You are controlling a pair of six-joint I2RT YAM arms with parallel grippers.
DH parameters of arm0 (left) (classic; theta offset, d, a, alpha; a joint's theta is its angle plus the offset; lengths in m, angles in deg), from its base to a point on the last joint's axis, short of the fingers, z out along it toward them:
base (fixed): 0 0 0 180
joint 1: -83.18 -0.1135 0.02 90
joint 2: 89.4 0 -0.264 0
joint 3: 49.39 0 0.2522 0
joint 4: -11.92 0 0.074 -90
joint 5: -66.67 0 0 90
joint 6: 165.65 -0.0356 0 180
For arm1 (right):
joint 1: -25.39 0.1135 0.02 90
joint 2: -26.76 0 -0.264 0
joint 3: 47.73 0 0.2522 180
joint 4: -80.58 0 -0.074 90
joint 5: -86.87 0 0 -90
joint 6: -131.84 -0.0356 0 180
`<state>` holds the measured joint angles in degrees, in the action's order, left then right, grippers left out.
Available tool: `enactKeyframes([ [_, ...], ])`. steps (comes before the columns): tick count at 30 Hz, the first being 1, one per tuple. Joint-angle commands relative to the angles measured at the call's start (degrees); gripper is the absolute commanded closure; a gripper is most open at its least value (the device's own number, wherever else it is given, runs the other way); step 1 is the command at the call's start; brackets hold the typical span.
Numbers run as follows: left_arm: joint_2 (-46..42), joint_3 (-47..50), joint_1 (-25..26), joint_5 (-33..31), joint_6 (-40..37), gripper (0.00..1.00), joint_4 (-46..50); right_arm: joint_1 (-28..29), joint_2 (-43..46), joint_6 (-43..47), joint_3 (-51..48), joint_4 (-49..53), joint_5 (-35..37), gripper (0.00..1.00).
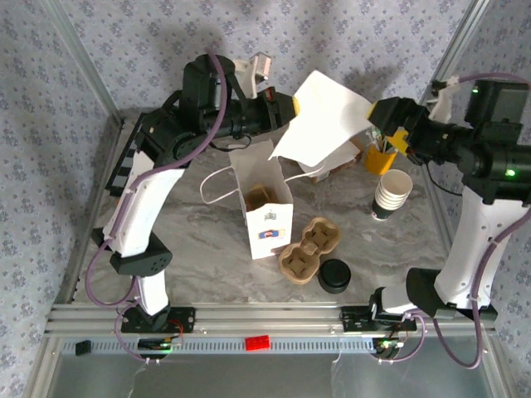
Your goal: Pack the takeout coffee
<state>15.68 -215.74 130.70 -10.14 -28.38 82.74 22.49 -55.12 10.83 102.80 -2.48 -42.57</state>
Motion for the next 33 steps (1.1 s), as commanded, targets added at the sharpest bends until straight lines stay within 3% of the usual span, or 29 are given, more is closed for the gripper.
enactKeyframes([
  [1, -3.3, 1.0, -0.7, -1.8, 3.2, 1.0, 0.7, 5.9, -0.2, -2.1, -1.0, -1.8, 2.3, 0.03],
  [4, -4.2, 3.0, -0.6, -0.4, 5.0, 1.0, -2.6, 12.2, 0.7, -4.6, -6.3, -6.4, 4.1, 0.03],
  [8, -4.2, 4.4, -0.5, 2.2, 8.5, 1.0, -6.6, 18.5, 5.3, -14.0, -20.3, -24.1, 3.1, 0.05],
  [11, -4.1, 5.3, 0.3, 2.3, 11.4, 1.0, -9.1, 21.5, 6.4, -16.7, -24.7, -31.1, 5.6, 0.1],
  [15, -4.8, 9.3, 1.0, 3.5, 17.1, 1.0, -15.8, 21.6, 9.8, -22.1, -32.9, -45.1, 4.5, 0.2],
  [19, -4.9, 10.0, 1.7, 2.7, 19.6, 1.0, -17.8, 21.3, 11.6, -23.1, -35.8, -45.3, 4.9, 0.24],
  [22, -5.1, 12.0, 2.3, 3.1, 22.4, 1.0, -22.2, 20.6, 13.0, -24.6, -39.2, -51.4, 2.9, 0.29],
  [24, -5.2, 13.4, 2.6, 3.1, 24.2, 1.0, -25.1, 19.8, 13.5, -27.0, -41.7, -56.1, 0.9, 0.36],
  [28, -5.1, 13.2, 3.1, 2.0, 25.5, 1.0, -26.9, 19.4, 14.6, -24.6, -41.8, -53.5, 1.2, 0.49],
  [31, -5.1, 13.2, 3.6, 1.3, 26.3, 1.0, -26.6, 17.8, 16.0, -24.9, -43.6, -57.0, -0.7, 0.57],
  [33, -5.1, 13.3, 4.0, 0.4, 26.2, 1.0, -25.4, 16.9, 16.1, -25.7, -43.9, -59.0, -1.9, 0.71],
])
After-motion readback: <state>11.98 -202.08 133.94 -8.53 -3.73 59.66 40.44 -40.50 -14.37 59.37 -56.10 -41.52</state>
